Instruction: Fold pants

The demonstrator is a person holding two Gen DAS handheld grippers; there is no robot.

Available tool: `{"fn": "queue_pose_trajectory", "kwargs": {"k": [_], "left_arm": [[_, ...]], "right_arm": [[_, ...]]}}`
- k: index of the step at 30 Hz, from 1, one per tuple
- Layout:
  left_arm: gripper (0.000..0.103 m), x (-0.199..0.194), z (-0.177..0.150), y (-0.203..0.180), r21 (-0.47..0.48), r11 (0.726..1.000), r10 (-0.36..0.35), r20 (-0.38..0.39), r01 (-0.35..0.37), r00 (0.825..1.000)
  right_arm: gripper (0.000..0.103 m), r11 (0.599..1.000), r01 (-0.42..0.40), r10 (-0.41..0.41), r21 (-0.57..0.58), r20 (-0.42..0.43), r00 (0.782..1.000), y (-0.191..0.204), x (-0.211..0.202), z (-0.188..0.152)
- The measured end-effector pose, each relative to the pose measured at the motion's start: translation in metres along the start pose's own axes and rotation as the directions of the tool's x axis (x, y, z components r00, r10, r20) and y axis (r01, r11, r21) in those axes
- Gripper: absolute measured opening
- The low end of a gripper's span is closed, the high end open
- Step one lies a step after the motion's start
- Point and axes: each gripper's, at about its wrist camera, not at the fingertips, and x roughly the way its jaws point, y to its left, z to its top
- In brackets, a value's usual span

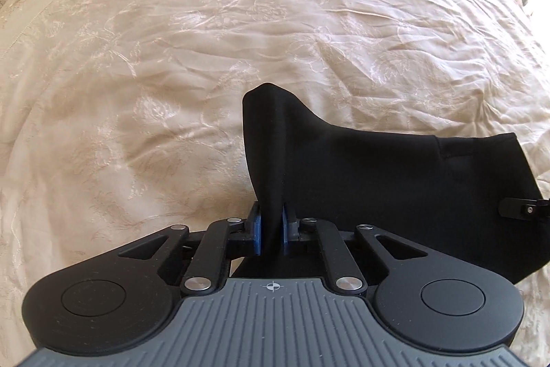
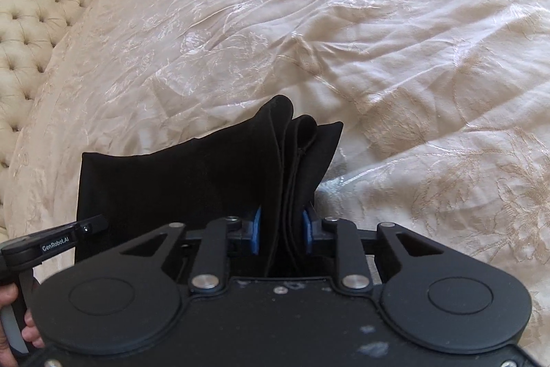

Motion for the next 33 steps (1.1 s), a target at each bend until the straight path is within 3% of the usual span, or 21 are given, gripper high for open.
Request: {"fn": "queue_pose_trajectory", "kwargs": {"k": [4,9,15,18,21,23,28,33], "left_arm": [[0.010,-0.010,0.001,0.043,-0.036,0.998,0.053,0.029,-0.052,0.998],[0.010,-0.015,0.001,0.126,-0.110,0.984,0.142,0.024,-0.138,0.990],[0.010,-0.015,0.004,0.219,-0.173,0.957,0.236,0.004,-0.232,0.972],[0.011,-0.007,0.005,0.252,-0.206,0.949,0.241,-0.016,-0.239,0.970],[0.020,0.011,-0.001,0.278,-0.267,0.939,0.201,-0.078,-0.215,0.976],[0.021,0.020,-0.007,0.288,-0.295,0.931,0.191,-0.109,-0.215,0.976],[0.023,0.026,-0.012,0.294,-0.267,0.944,0.168,-0.111,-0.192,0.980],[0.023,0.003,-0.018,0.297,-0.276,0.932,0.226,-0.069,-0.236,0.972]], "right_arm": [[0.024,0.997,-0.049,0.047,-0.053,-0.029,0.998,0.044,0.014,0.000],[0.024,0.978,-0.127,0.112,-0.167,-0.094,0.989,0.123,0.052,0.000],[0.024,0.924,-0.215,0.170,-0.316,-0.165,0.972,0.240,0.114,0.009],[0.024,0.902,-0.224,0.169,-0.368,-0.177,0.970,0.284,0.137,0.014],[0.028,0.894,-0.163,0.101,-0.417,-0.165,0.981,0.307,0.157,0.014],[0.036,0.901,-0.096,0.031,-0.423,-0.159,0.987,0.311,0.170,0.015],[0.042,0.911,-0.036,-0.021,-0.411,-0.133,0.991,0.303,0.168,0.011],[0.043,0.914,0.094,-0.093,-0.395,0.021,0.995,0.311,0.137,0.006]]}}
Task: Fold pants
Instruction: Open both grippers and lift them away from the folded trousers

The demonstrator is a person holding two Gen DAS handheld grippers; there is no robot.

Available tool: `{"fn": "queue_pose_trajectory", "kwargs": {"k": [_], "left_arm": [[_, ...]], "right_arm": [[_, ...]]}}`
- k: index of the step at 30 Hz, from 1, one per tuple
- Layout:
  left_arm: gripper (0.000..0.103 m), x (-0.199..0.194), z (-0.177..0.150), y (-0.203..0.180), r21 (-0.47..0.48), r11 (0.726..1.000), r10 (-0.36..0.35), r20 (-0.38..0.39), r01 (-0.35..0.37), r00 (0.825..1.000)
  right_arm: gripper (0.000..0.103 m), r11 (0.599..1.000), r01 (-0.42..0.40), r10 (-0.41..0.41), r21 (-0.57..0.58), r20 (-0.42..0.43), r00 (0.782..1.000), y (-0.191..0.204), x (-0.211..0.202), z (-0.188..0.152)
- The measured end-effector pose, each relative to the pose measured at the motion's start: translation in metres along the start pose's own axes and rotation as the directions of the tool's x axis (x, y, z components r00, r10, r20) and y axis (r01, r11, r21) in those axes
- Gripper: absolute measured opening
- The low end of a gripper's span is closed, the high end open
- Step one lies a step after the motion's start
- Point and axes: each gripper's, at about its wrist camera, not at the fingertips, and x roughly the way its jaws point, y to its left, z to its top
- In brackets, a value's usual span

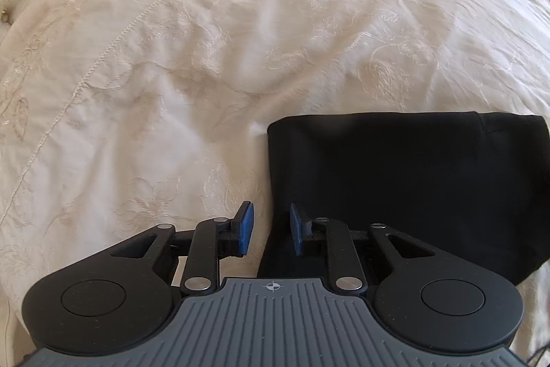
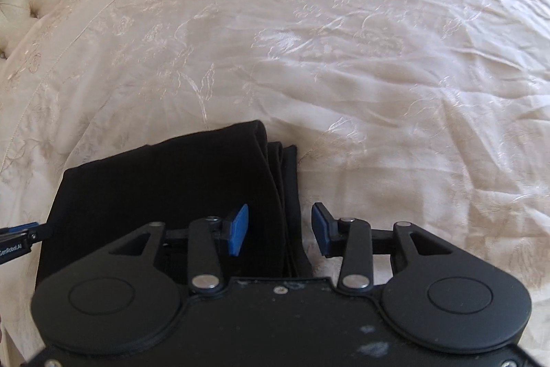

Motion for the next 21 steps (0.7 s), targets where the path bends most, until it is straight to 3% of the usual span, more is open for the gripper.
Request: {"fn": "queue_pose_trajectory", "kwargs": {"k": [2,6,9,11,12,14,19,21], "left_arm": [[0.023,-0.011,-0.005,0.002,0.002,1.000,-0.008,0.021,0.008,1.000],[0.025,-0.022,-0.022,-0.002,0.022,1.000,-0.013,0.046,0.012,0.999],[0.026,-0.011,-0.036,-0.004,0.031,1.000,-0.003,-0.013,0.004,1.000],[0.029,-0.001,-0.045,-0.002,0.025,1.000,0.007,-0.051,-0.006,0.999],[0.031,0.002,-0.048,-0.001,0.024,1.000,0.001,-0.050,0.000,0.999],[0.033,0.003,-0.052,0.001,0.026,1.000,-0.010,-0.043,0.012,0.999],[0.033,-0.018,-0.047,0.007,-0.003,1.000,-0.006,-0.009,0.006,1.000],[0.033,-0.035,-0.046,0.009,-0.021,1.000,-0.019,0.027,0.020,0.999]], "right_arm": [[0.045,0.998,0.042,-0.039,-0.036,0.074,0.997,0.009,-0.020,-0.003],[0.045,0.989,0.049,-0.027,-0.137,0.159,0.987,0.032,-0.047,-0.022],[0.042,0.984,0.054,-0.036,-0.169,0.108,0.993,0.041,-0.039,-0.039],[0.037,0.980,0.105,-0.096,-0.171,0.056,0.994,0.037,-0.025,-0.050],[0.037,0.972,0.145,-0.142,-0.184,0.028,0.989,0.035,-0.015,-0.054],[0.036,0.975,0.141,-0.145,-0.174,-0.013,0.989,0.027,0.000,-0.058],[0.037,0.978,0.135,-0.133,-0.158,0.022,0.991,0.028,-0.016,-0.050],[0.044,0.983,0.118,-0.110,-0.141,0.062,0.992,0.029,-0.038,-0.050]]}}
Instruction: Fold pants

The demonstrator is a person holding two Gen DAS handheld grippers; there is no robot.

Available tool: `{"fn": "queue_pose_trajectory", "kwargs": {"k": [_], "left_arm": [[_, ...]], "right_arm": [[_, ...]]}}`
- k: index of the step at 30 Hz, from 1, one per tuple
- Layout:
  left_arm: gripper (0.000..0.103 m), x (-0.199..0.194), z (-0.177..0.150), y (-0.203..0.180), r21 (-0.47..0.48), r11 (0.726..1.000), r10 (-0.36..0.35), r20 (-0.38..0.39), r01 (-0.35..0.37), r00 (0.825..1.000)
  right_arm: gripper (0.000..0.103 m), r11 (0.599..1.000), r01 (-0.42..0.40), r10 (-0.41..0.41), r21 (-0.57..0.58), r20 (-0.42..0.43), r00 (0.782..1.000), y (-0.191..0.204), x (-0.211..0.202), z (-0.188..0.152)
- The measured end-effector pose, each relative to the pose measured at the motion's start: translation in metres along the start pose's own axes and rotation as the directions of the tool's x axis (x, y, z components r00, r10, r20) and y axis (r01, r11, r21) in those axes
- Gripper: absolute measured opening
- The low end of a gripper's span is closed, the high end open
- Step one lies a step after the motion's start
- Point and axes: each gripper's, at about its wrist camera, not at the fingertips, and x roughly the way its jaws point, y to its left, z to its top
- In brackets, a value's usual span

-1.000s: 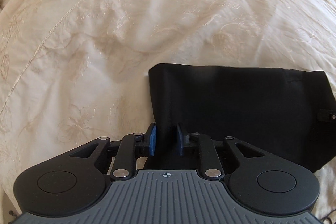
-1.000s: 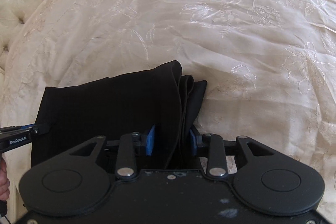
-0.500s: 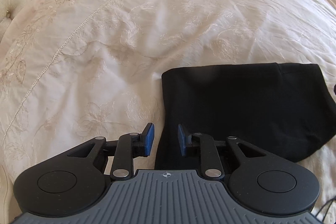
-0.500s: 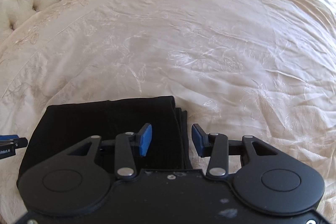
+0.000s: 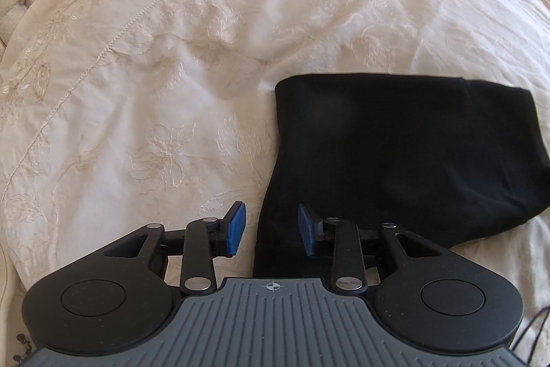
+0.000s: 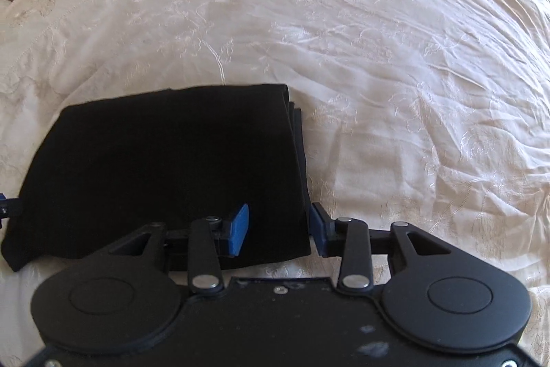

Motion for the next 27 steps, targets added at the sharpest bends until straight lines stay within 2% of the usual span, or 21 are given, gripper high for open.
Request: {"fn": "queue_pose_trajectory", "kwargs": {"k": [4,7,10,12,16,27], "left_arm": [[0.033,-0.037,-0.002,-0.005,-0.023,1.000,0.008,0.071,-0.007,0.997],[0.039,-0.062,-0.007,-0.016,-0.041,0.999,0.020,0.072,-0.017,0.997],[0.042,-0.081,-0.015,-0.029,-0.051,0.999,-0.008,0.071,0.011,0.997],[0.044,-0.093,-0.022,-0.041,-0.041,0.999,0.018,0.074,-0.015,0.997],[0.053,-0.113,-0.035,-0.058,-0.036,0.998,0.046,0.091,-0.043,0.995],[0.055,-0.148,-0.061,-0.086,-0.022,0.998,0.068,0.073,-0.067,0.995]], "right_arm": [[0.045,1.000,0.006,-0.006,0.003,0.041,0.999,0.004,-0.035,0.001],[0.046,0.998,0.051,-0.050,-0.027,0.035,0.998,0.009,-0.056,-0.003],[0.046,0.998,0.010,-0.011,-0.063,-0.023,1.000,0.011,-0.072,-0.009],[0.046,0.998,-0.018,0.017,-0.052,-0.025,1.000,0.009,-0.083,-0.014],[0.047,0.998,-0.053,0.053,-0.013,-0.026,0.998,0.004,-0.105,-0.026],[0.048,0.996,-0.087,0.088,0.027,-0.024,0.996,-0.014,-0.138,-0.054]]}}
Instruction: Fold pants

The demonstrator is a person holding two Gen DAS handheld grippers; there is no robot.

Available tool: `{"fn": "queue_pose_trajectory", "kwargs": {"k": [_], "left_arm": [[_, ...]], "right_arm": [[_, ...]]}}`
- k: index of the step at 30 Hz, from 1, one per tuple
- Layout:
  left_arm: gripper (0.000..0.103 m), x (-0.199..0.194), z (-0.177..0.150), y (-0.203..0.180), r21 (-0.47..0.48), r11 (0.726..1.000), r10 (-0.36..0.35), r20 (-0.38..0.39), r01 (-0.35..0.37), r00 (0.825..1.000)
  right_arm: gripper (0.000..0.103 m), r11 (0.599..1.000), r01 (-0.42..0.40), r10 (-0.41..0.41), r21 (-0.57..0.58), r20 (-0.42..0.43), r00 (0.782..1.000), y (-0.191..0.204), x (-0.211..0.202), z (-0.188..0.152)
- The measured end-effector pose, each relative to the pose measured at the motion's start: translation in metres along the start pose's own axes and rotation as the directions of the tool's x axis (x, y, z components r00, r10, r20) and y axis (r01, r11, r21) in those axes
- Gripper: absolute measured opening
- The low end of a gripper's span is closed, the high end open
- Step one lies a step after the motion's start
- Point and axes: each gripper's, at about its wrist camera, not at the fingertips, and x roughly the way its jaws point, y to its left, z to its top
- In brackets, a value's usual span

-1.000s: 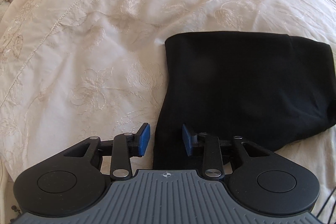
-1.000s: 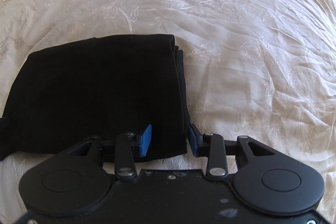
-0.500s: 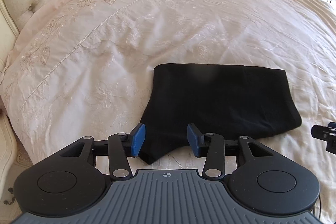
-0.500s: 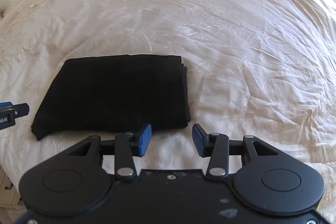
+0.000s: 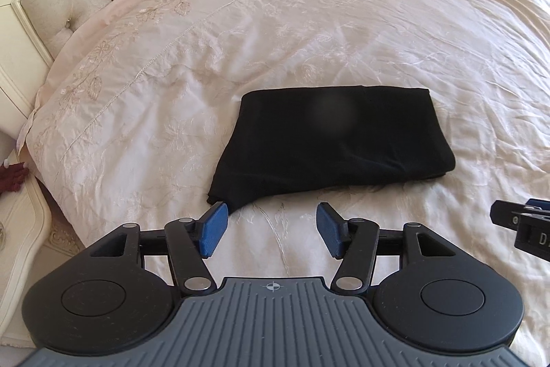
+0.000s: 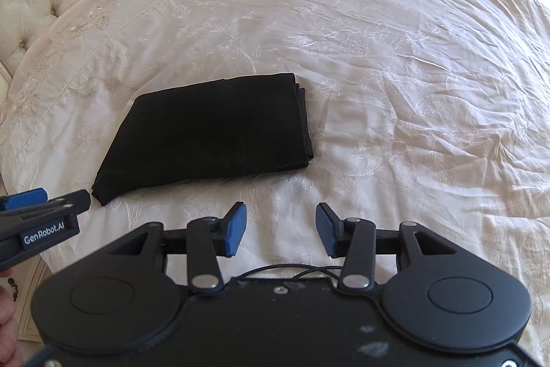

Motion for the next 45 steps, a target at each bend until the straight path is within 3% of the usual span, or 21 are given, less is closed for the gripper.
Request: {"fn": "queue_pose_trajectory", "kwargs": {"k": [10,21,45], "left_arm": [[0.055,-0.020,-0.015,-0.016,0.057,0.998,0.028,0.003,-0.028,1.000],[0.055,-0.026,-0.019,-0.007,0.006,1.000,0.016,-0.004,-0.016,1.000],[0.055,-0.035,-0.023,-0.015,0.016,1.000,0.018,-0.009,-0.017,1.000]], "right_arm": [[0.048,1.000,0.002,-0.002,0.009,0.047,0.999,-0.007,-0.025,-0.010],[0.048,1.000,-0.007,0.008,-0.006,0.092,0.996,-0.006,-0.042,-0.013],[0.048,0.999,-0.035,0.036,-0.016,0.110,0.993,-0.009,-0.052,-0.016]]}}
